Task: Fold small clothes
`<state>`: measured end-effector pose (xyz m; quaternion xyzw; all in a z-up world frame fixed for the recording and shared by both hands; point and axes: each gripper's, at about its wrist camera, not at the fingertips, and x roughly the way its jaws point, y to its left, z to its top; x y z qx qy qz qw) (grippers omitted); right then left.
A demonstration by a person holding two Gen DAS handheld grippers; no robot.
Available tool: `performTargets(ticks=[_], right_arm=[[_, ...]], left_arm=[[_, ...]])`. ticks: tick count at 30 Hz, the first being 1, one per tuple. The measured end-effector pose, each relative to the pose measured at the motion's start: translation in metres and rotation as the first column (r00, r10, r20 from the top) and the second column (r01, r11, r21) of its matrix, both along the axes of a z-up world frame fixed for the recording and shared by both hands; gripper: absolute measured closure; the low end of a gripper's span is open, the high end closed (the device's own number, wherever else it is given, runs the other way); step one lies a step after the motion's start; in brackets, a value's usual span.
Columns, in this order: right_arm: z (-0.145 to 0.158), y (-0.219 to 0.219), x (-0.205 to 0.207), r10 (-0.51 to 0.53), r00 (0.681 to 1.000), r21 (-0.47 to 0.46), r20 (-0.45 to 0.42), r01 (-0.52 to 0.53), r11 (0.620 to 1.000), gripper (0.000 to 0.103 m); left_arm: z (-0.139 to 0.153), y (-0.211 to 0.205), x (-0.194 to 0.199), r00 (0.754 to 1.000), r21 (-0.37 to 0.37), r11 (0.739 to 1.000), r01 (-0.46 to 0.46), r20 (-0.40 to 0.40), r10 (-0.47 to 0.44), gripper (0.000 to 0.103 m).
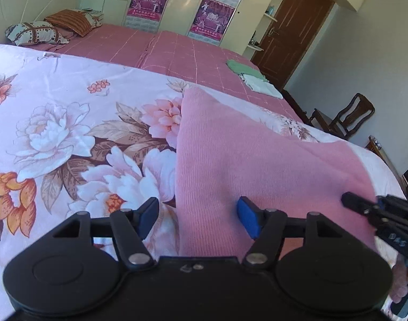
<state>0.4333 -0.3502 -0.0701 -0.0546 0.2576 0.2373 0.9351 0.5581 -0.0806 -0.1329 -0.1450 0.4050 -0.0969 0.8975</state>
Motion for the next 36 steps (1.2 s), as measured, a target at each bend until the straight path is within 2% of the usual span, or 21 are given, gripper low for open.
performTargets(ticks=[2,3,4,5,7,9,11,12,13,14,16,18,20,22,23,27,29,30,31,33,36], right_arm=[[-0.033,-0.009,0.027,-0.090,0.983,-0.002,-0.157,0.091,0.996,0.091],[-0.047,-0.018,0.040,-0.095,0.960,0.066,-0.263,0.116,0.991,0.084],[-0.047,-0.030,0.044,-0.097,0.949,0.166,-0.300,0.152,0.974,0.082],[-0.042,-0.041,0.045,-0.093,0.943,0.240,-0.319,0.176,0.955,0.079],[-0.032,-0.056,0.042,-0.114,0.952,0.329,-0.285,0.209,0.921,0.059],[-0.033,-0.064,0.052,-0.127,0.938,0.362,-0.323,0.246,0.899,0.058],[-0.036,-0.066,0.069,-0.130,0.925,0.370,-0.358,0.268,0.889,0.058],[-0.038,-0.064,0.074,-0.135,0.921,0.355,-0.365,0.272,0.895,0.059],[-0.041,-0.062,0.078,-0.149,0.918,0.330,-0.368,0.279,0.902,0.075],[-0.041,-0.061,0.082,-0.151,0.920,0.308,-0.362,0.271,0.912,0.098],[-0.030,-0.065,0.072,-0.172,0.941,0.303,-0.290,0.261,0.917,0.098],[-0.020,-0.069,0.067,-0.184,0.955,0.298,-0.234,0.251,0.921,0.098],[-0.025,-0.071,0.074,-0.183,0.951,0.271,-0.250,0.251,0.929,0.098],[-0.044,-0.065,0.086,-0.197,0.932,0.192,-0.304,0.263,0.945,0.098],[-0.051,-0.063,0.089,-0.204,0.932,0.170,-0.301,0.263,0.950,0.098],[-0.048,-0.064,0.087,-0.228,0.922,0.185,-0.311,0.295,0.938,0.098],[-0.036,-0.077,0.074,-0.240,0.912,0.240,-0.332,0.328,0.914,0.083],[-0.027,-0.084,0.061,-0.231,0.914,0.280,-0.333,0.330,0.901,0.058],[-0.020,-0.091,0.046,-0.203,0.920,0.325,-0.336,0.315,0.892,0.053],[-0.014,-0.101,0.017,-0.161,0.919,0.382,-0.360,0.302,0.873,0.053],[-0.014,-0.108,-0.023,-0.100,0.911,0.445,-0.399,0.288,0.848,0.054]], left_arm=[[-0.001,0.000,0.002,1.000,-0.012,1.000,-0.003,-0.022,0.003,0.035],[0.003,0.001,0.002,1.000,-0.001,1.000,0.000,-0.018,0.000,0.035],[0.007,0.003,0.000,1.000,0.009,1.000,0.007,-0.003,-0.007,0.036],[0.011,0.005,-0.001,1.000,0.013,1.000,0.011,0.018,-0.011,0.039],[0.015,0.013,0.000,0.999,-0.009,1.000,0.002,0.052,-0.002,0.039],[0.014,0.020,0.007,0.999,-0.042,0.999,-0.023,0.045,0.025,0.039],[0.010,0.020,0.016,0.999,-0.034,0.999,-0.034,0.023,0.035,0.038],[0.007,0.018,0.020,1.000,-0.024,0.999,-0.030,0.007,0.030,0.037],[0.004,0.016,0.023,1.000,-0.023,0.999,-0.028,-0.009,0.027,0.038],[0.003,0.014,0.024,1.000,-0.028,0.999,-0.026,-0.016,0.026,0.041],[0.008,0.008,0.024,1.000,-0.027,1.000,0.006,0.011,-0.006,0.046],[0.007,0.000,0.029,1.000,0.003,1.000,0.010,0.011,-0.010,0.043],[-0.003,-0.007,0.039,1.000,0.016,1.000,0.000,-0.028,0.001,0.040],[-0.006,-0.011,0.044,0.999,0.027,1.000,0.000,-0.033,0.001,0.036],[-0.006,-0.013,0.045,0.999,0.036,0.999,0.003,-0.036,-0.002,0.036],[0.008,-0.003,0.032,1.000,0.029,0.999,0.030,-0.009,-0.030,0.041],[0.018,0.008,0.008,0.998,0.022,0.999,0.035,0.046,-0.036,0.041],[0.021,0.014,-0.005,0.997,0.006,0.999,0.031,0.066,-0.032,0.041],[0.023,0.020,-0.018,0.996,-0.020,0.999,0.026,0.083,-0.024,0.040],[0.023,0.032,-0.045,0.996,-0.069,0.998,0.004,0.093,0.003,0.040],[0.012,0.034,-0.073,0.998,-0.090,0.996,0.001,0.066,0.005,0.040]])
